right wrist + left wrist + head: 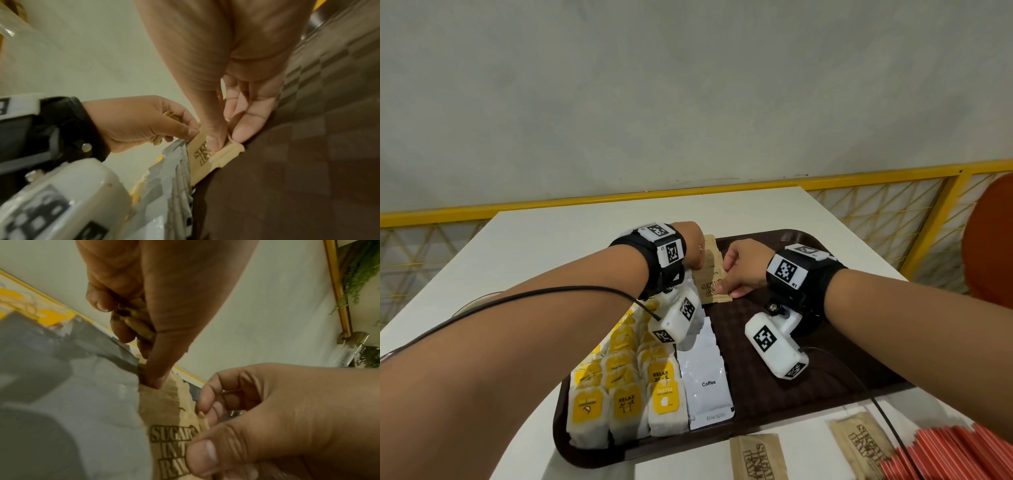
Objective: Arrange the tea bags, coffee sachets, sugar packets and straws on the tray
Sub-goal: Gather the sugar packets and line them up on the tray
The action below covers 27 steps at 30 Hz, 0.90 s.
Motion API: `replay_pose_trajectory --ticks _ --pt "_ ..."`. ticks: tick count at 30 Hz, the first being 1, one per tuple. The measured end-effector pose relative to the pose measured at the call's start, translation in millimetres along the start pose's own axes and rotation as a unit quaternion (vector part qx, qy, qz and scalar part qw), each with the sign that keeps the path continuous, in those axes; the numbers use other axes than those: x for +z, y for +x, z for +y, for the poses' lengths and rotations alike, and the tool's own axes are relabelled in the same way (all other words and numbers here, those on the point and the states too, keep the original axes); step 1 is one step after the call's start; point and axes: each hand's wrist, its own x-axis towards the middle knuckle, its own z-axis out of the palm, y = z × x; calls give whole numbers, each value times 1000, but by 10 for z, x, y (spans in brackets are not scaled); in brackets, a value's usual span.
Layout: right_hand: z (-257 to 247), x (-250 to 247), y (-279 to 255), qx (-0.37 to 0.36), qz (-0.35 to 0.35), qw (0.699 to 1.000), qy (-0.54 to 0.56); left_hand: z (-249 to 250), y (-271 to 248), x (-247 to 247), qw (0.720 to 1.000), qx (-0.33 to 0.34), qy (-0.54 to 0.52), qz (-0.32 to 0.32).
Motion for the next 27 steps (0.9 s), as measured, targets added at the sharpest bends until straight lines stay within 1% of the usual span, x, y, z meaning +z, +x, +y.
replay_pose_trajectory --ticks 3,11,18,23,27 --pt "14 1 10 -10 5 1000 3 2 22 -17 1000 7 -4 -10" --pt "47 -31 34 -26 26 999 21 -1 32 -57 1000 18 -18 -4" --pt "73 -29 25 -28 47 997 50 -138 -104 -187 996 26 -69 56" --pt "63 -48 -16 -32 59 997 35 -286 -235 -232 991 12 -120 60" --pt "59 -65 -55 -28 57 997 39 -325 -290 -232 990 6 -126 66"
